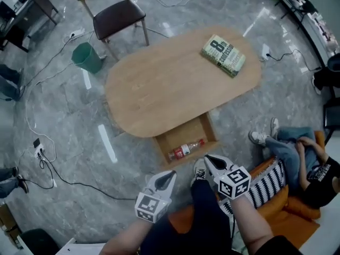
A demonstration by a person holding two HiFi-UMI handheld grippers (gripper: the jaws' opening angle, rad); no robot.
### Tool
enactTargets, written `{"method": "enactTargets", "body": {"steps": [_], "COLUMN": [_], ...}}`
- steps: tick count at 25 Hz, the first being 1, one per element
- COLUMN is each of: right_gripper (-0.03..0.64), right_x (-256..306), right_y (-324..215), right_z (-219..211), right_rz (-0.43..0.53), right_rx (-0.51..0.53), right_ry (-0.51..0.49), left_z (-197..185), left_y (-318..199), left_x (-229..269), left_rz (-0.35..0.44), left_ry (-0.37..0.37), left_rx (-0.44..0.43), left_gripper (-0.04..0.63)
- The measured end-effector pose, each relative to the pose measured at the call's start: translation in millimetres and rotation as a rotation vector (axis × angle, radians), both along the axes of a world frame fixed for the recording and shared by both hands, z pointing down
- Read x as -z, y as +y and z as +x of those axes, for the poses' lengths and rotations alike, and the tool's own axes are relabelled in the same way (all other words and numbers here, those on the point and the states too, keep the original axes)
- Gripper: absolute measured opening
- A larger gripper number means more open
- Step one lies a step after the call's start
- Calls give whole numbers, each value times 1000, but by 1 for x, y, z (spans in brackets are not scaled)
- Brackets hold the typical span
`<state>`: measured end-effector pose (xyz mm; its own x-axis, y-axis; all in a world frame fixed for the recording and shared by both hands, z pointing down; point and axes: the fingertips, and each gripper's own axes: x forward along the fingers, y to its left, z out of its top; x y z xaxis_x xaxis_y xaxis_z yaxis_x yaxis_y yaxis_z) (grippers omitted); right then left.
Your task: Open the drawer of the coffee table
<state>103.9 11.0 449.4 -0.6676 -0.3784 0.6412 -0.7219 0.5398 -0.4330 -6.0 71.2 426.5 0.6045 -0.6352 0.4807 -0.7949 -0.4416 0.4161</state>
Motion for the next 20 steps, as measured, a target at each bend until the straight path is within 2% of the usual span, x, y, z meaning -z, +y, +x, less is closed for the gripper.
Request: {"method": "enactTargets", "body": {"steps": [5,9,16,20], "right_gripper": [2,2,2,2], "right_x": [120,192,270,305], "right_y": [10,19,46,58], "right_z": [-24,-37,-44,-43], "right_rz": [47,105,198,260], "right_rx": [18,46,63,57], "right_ry": [-74,-125,-164,-177], "left_z": [18,26,47,50], "left_y": [-12,-17,10,17], "left_x": [123,195,253,276], "left_rz": [67,106,107,134], "left_ry": [40,49,85,92], "left_rx": [-95,-164,-262,-306], "left_gripper": [5,5,5,5]}}
